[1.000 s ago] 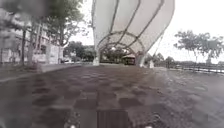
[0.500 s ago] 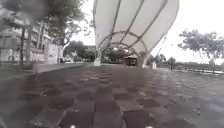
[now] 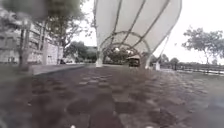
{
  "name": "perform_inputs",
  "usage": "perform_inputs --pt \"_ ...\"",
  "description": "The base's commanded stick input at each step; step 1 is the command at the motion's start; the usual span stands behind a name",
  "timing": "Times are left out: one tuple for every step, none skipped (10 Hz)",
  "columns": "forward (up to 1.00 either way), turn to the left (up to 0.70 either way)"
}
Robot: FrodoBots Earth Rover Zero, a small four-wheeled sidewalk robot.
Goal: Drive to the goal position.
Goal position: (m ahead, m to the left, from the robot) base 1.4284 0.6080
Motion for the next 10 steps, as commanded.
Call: perform_inputs --pt "0.85 0.0" --pt "0.85 0.0" --pt "0.85 0.0" --pt "0.85 0.0" --pt "0.85 0.0" --pt "0.85 0.0" --pt "0.85 0.0" --pt "0.85 0.0" --pt "0.85 0.0" --pt "0.85 0.0"
